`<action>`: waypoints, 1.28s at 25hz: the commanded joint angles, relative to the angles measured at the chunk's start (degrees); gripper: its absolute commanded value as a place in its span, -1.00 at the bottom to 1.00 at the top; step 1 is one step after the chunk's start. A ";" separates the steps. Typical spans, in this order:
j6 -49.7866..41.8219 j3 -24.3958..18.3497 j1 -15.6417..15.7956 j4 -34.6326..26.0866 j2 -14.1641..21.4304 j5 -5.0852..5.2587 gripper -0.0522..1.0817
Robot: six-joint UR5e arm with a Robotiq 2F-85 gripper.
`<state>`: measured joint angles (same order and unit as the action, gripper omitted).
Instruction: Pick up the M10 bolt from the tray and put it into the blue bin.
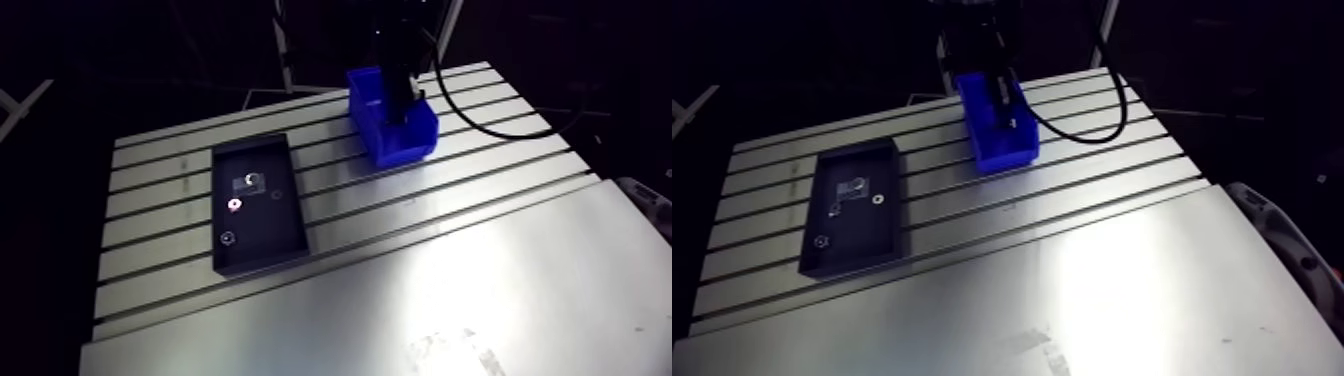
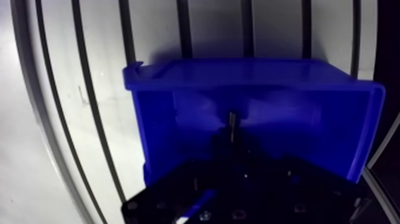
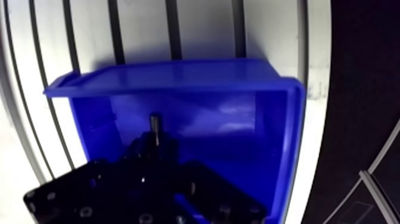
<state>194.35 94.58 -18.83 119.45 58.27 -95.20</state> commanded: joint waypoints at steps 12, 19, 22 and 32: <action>-1.54 0.12 0.10 2.76 -1.63 0.06 -0.94; -1.98 -0.14 0.10 -3.30 4.26 0.76 -0.90; -2.15 -2.87 0.10 -10.78 7.69 0.59 -0.90; -28.79 -17.90 3.44 -28.97 15.07 4.28 -0.90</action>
<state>189.49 88.90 -18.48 105.34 67.21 -94.26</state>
